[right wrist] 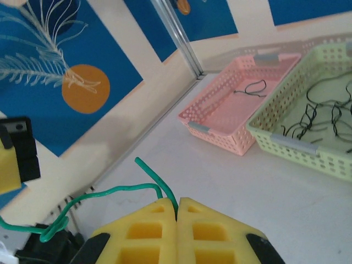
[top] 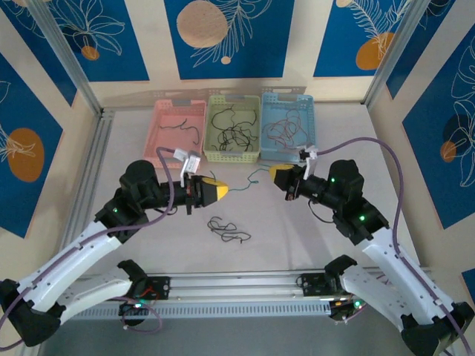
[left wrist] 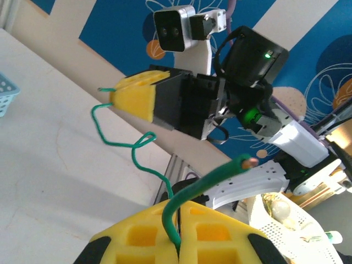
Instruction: Untangle the cables
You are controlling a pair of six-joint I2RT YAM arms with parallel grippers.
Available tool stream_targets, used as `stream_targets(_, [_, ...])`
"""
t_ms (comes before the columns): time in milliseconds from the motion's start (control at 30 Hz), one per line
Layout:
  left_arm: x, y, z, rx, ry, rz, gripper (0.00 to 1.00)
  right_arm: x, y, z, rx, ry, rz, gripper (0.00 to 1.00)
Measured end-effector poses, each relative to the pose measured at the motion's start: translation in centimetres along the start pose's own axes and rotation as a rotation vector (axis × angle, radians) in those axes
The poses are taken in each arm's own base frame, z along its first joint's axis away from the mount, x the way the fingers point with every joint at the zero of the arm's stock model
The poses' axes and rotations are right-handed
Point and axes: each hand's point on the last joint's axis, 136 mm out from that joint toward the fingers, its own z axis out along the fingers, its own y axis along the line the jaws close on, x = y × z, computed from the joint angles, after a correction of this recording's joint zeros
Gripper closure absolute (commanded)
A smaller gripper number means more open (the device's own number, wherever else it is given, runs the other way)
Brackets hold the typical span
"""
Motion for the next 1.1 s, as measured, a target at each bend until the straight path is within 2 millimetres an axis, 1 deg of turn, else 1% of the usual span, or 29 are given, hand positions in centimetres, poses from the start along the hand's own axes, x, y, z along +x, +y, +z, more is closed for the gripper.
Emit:
stream_targets(167, [0.5,0.4,-0.6,-0.037,-0.004,0.01,1.0,0.0,-1.9,-1.2,0.061,-0.022,0.136,1.0])
stream_targets(233, [0.5,0.5,-0.8,-0.048,-0.01,0.017,1.0,0.1,-2.3,-1.4,0.069,-0.02,0.175,1.0])
stream_targets(433, [0.7,0.8,-0.8,-0.061,-0.003,0.015,1.0,0.8,-2.5,-1.4,0.061,0.004,0.23,1.0])
stream_targets(633, [0.8,0.8,-0.5,-0.048,0.004,0.014,1.0,1.1,-2.6,-1.0,0.043,0.0,0.26,1.0])
stream_targets(767, [1.1,1.4,-0.2,-0.057,0.018,0.005,1.0,1.1,-3.0,-0.7,0.044,-0.018,0.254,1.0])
stream_targets(800, [1.2,1.6,-0.1,-0.064,0.02,0.002,1.0,1.0,-3.1,-0.7,0.045,-0.027,0.246,0.93])
stream_targets(833, [1.3,1.9,-0.1,-0.079,0.021,0.003,1.0,0.9,-3.2,-0.7,0.049,-0.033,0.241,0.73])
stream_targets(867, [1.3,2.3,0.0,-0.096,0.021,0.004,1.0,0.8,-3.5,-0.6,0.06,-0.039,0.234,0.58])
stream_targets(900, [1.5,2.9,-0.1,-0.126,0.024,-0.003,1.0,0.4,-4.1,-0.6,0.086,-0.059,0.223,0.46])
stream_targets(933, [1.6,3.7,-0.2,-0.166,0.026,-0.011,1.0,0.0,-4.9,-0.6,0.121,-0.077,0.216,0.4])
stream_targets(967, [1.6,4.6,-0.4,-0.21,0.023,-0.021,1.0,-0.1,-5.5,-0.6,0.148,-0.085,0.209,0.37])
stream_targets(1033, [0.7,6.6,-0.8,-0.32,0.007,-0.037,1.0,-0.2,-7.0,-0.7,0.218,-0.102,0.191,0.36])
stream_targets(1100, [-0.8,8.6,-1.5,-0.416,-0.028,-0.041,1.0,-0.3,-7.6,-0.9,0.255,-0.113,0.166,0.36])
